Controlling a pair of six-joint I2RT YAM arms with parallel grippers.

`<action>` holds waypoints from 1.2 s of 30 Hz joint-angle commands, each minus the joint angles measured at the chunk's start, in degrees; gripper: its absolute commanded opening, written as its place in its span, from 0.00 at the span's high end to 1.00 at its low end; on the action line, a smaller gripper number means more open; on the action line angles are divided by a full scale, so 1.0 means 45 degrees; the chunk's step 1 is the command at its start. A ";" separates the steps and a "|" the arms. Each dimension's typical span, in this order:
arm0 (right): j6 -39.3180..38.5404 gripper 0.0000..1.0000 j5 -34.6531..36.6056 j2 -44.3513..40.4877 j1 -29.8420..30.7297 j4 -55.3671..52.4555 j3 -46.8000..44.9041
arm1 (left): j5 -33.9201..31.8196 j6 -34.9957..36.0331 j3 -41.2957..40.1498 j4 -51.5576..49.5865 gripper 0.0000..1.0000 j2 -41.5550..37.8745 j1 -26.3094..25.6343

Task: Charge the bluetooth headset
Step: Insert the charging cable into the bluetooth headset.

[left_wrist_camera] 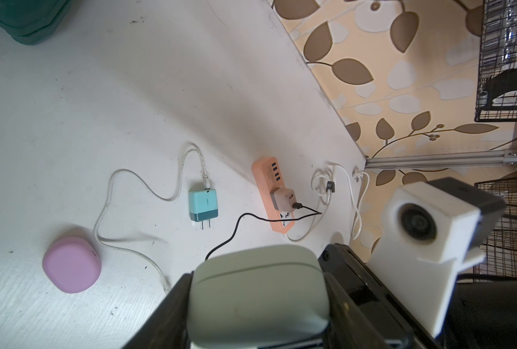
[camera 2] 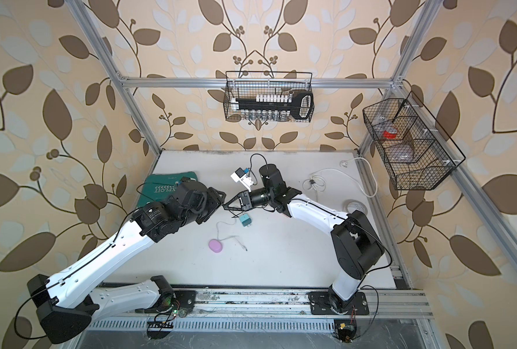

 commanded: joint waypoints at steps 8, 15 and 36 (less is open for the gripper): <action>-0.0075 0.89 0.0180 0.0305 -0.0353 -0.0665 0.0645 | 0.1544 0.0408 0.0091 0.0074 0.89 -0.0153 -0.0438; -0.0879 0.89 -0.0007 0.0341 -0.0501 -0.2121 0.1068 | 0.1556 0.0486 0.0109 0.0074 0.89 -0.0163 -0.0439; 0.0438 0.88 0.2191 -0.0233 -0.0051 0.1847 -0.0427 | 0.1600 0.0388 0.0275 0.0172 0.92 -0.0162 -0.0417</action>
